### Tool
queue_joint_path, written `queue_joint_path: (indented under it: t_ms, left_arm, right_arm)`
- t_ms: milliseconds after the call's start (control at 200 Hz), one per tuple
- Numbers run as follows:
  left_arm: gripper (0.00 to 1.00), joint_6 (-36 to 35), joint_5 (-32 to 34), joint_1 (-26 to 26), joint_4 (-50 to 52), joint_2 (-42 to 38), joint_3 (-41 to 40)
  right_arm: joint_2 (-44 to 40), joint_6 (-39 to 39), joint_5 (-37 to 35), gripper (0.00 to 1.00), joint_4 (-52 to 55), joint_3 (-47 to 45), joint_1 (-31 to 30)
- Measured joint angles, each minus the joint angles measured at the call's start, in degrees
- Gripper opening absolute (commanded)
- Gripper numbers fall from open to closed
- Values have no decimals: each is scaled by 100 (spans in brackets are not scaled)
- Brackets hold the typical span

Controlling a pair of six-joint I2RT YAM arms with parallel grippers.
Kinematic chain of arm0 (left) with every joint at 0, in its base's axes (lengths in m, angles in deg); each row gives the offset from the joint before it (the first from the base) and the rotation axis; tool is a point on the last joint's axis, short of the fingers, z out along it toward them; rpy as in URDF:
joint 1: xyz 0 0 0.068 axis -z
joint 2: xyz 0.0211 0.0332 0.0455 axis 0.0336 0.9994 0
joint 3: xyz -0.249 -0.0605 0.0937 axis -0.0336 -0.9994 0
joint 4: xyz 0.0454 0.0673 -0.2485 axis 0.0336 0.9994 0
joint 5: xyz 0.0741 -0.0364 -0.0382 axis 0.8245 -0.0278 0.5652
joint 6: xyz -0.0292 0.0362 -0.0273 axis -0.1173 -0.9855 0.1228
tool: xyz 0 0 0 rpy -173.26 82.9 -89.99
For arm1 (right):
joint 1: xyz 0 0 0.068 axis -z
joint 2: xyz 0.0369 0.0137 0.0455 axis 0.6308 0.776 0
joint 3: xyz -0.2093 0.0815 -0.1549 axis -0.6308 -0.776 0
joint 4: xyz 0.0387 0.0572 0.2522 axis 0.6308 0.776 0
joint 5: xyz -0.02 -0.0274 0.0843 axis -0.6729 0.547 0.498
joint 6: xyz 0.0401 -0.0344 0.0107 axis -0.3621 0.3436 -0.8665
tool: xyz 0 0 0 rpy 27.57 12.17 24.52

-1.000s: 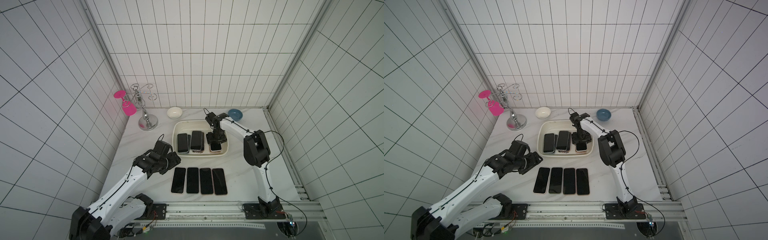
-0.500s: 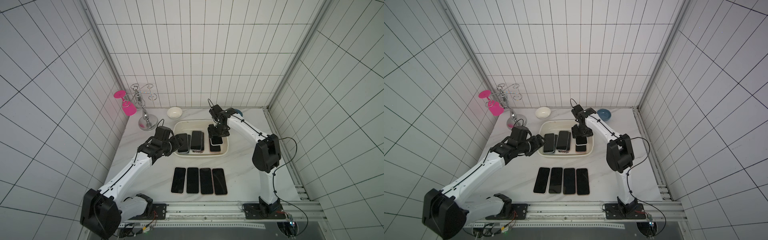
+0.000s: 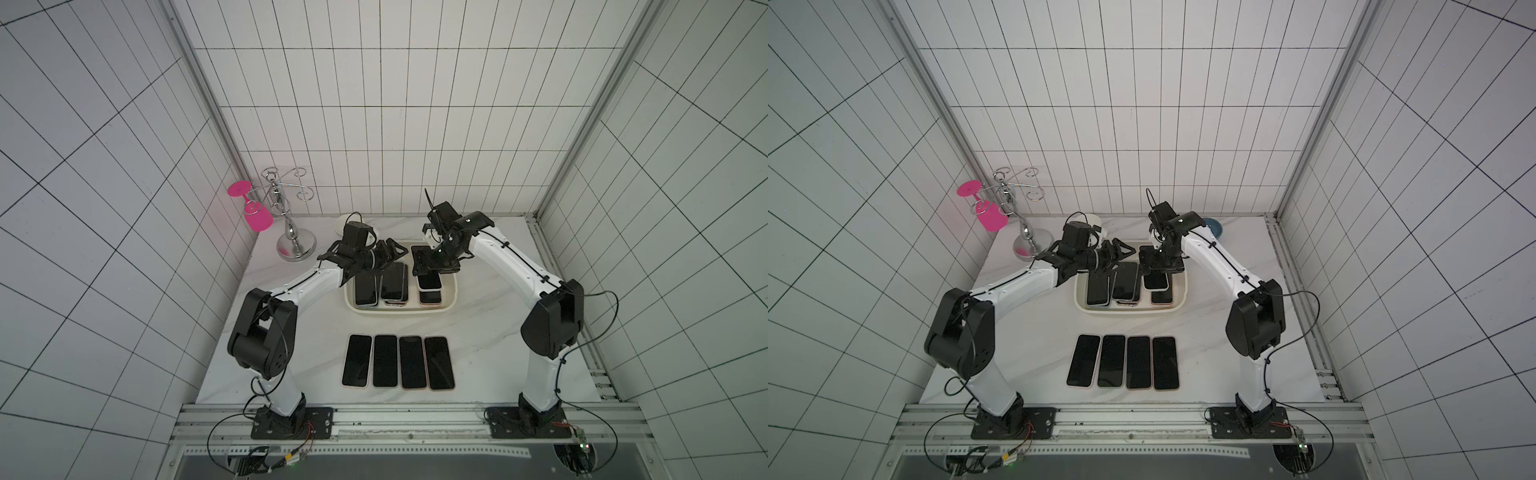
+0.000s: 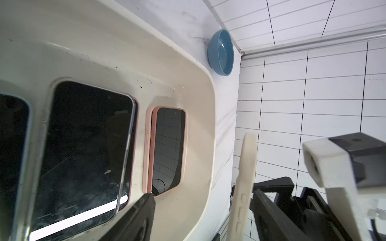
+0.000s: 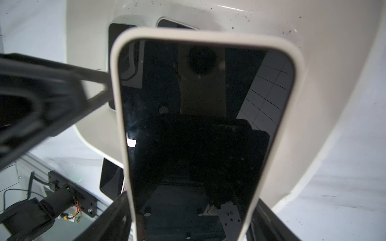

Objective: Take the phone out of the storage box
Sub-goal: Pick up the phone from the storage box.

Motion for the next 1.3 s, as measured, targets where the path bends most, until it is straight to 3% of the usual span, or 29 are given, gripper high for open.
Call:
queue_joint_path:
  t_ms: [400, 670, 890, 920, 995, 1059, 1209, 1304]
  left_arm:
    - [71, 197, -389, 94, -546, 208, 136]
    - [23, 249, -590, 146, -706, 245, 155]
    - [0, 199, -741, 125, -691, 260, 133]
    - [0, 184, -772, 114, -667, 254, 131]
    - [0, 109, -833, 63, -579, 170, 83]
    - [0, 15, -876, -17, -442, -2, -15]
    - [0, -581, -975, -293, 431, -656, -179]
    - [0, -1480, -901, -647, 1513, -1355, -212]
  right_arm:
    - [-52, 13, 693, 0, 42, -216, -13]
    - [-52, 15, 929, 0, 26, -216, -24]
    - [-52, -28, 1097, 0, 33, -216, -11]
    - [-52, -44, 1102, 8, 35, -216, -11]
    - [-52, -57, 1163, 51, 35, -216, -7]
    - [-52, -44, 1298, 72, 35, -216, -31]
    - [-61, 153, 1687, 84, -70, -212, -170]
    - [-133, 195, 1764, 90, -103, -214, -258]
